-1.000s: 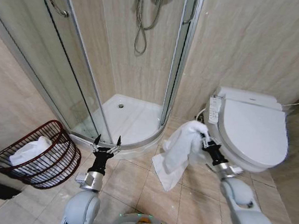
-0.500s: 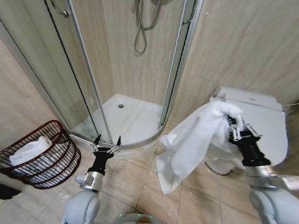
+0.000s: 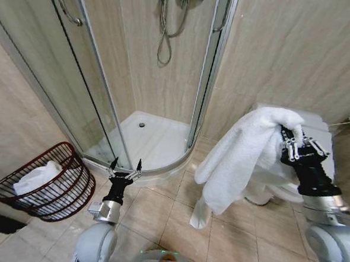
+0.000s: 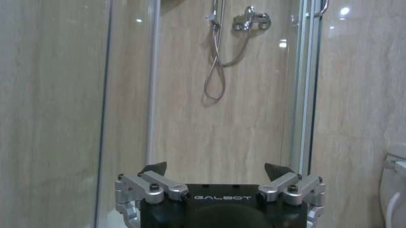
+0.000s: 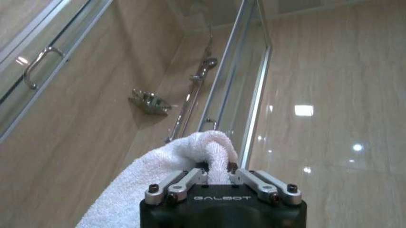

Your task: Discard the used towel into the hamper.

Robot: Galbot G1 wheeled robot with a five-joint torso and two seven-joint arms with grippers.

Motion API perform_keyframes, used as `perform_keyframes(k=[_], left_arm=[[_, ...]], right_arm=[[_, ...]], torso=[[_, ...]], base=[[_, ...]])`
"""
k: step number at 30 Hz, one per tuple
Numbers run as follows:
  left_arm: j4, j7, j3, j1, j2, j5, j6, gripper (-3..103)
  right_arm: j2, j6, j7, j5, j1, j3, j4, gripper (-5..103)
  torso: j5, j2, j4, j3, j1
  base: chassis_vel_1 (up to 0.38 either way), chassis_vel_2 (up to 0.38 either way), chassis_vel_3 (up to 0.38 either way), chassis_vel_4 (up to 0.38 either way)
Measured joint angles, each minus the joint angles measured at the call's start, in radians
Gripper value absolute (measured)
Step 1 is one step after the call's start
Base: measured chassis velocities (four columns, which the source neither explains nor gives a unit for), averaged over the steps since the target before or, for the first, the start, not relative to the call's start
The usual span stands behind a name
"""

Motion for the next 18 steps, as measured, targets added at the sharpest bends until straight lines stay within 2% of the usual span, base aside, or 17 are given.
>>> perform_keyframes(k=[18], left_arm=[[0.000,0.000,0.000,0.000,0.000,0.000,0.000,100]], right_arm=[[0.032,0.007,0.015,-0.004,-0.026,-0.017,0.045,12]], torso=[[0.0000,0.080,0.0000,0.053,0.027]], base=[[0.000,0.000,0.000,0.000]])
